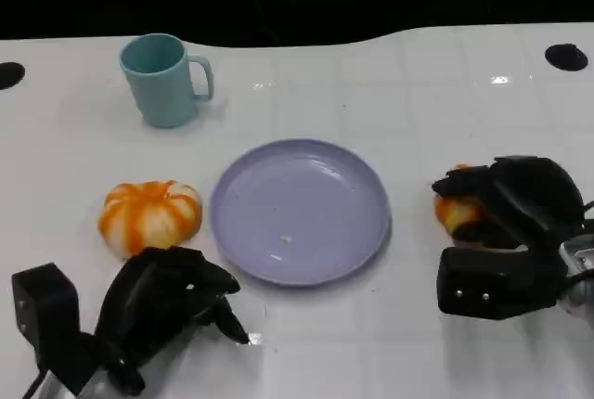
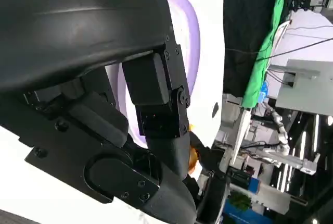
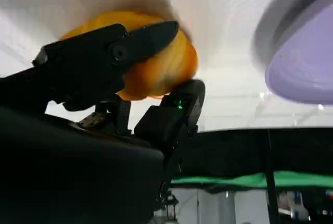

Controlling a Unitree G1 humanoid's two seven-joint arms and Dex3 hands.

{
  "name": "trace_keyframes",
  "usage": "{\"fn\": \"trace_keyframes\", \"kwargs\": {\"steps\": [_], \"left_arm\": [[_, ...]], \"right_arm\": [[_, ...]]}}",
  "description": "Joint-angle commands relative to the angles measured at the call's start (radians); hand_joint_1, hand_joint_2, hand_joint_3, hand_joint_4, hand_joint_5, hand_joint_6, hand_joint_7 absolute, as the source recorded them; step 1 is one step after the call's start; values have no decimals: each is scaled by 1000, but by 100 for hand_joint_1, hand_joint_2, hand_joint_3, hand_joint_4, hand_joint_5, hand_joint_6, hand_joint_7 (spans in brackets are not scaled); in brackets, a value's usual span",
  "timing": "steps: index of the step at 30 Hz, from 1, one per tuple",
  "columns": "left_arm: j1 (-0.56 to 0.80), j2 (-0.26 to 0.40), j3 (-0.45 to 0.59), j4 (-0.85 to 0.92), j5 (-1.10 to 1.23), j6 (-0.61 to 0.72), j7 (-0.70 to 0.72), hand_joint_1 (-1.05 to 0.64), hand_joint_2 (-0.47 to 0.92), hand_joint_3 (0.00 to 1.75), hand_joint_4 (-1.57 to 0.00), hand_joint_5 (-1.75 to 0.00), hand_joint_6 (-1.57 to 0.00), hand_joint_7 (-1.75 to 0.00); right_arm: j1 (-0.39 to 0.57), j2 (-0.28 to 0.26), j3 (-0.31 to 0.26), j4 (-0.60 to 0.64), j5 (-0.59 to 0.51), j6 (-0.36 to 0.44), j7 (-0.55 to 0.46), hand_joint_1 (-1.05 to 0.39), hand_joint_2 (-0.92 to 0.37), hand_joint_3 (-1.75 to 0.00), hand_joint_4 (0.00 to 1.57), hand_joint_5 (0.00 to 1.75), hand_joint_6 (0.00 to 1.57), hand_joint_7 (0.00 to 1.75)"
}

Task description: Grasp the bread from the table and place it into the plate.

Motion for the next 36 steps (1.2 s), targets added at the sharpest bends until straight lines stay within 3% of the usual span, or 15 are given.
{"fn": "trace_keyframes", "kwargs": {"steps": [1,8,14,18,21,25,33,36], "left_arm": [[12,13,3,-5,-2,-5,-1,-105,74,0,-157,-57,-157,-16],[13,13,2,-7,-3,4,-2,-105,74,0,-157,-57,-157,-16],[12,15,3,-1,-4,1,-8,-105,74,0,-157,-57,-157,-16],[12,14,4,-4,-6,12,-5,-105,74,0,-157,-57,-157,-16],[10,14,7,4,-9,8,-9,-105,74,0,-157,-57,-157,-16],[9,16,3,5,2,-7,2,-105,75,1,-157,-58,-157,-17],[6,16,5,8,-6,6,-10,-105,73,0,-157,-58,-157,-17],[9,17,4,3,-5,7,-8,-105,74,0,-157,-58,-157,-17]], "right_arm": [[-15,2,1,23,11,-40,-105,-11,-55,-84,92,174,80,155],[-21,15,-6,25,22,-75,-221,-5,-38,-110,94,175,82,158],[-26,29,-29,-5,53,-143,-264,1,-33,-120,100,175,84,159],[-24,48,-58,-73,108,-200,-215,5,-28,-130,102,175,90,152],[-24,66,-69,-124,133,-223,-172,4,-25,-141,103,175,84,164],[-33,102,-65,-174,150,-244,-121,1,-17,-152,105,175,87,161],[-73,167,-50,-170,149,-259,-9,-2,-17,-151,102,175,82,169],[-92,180,-33,-151,135,-255,36,-4,-21,-148,100,175,88,148]]}}
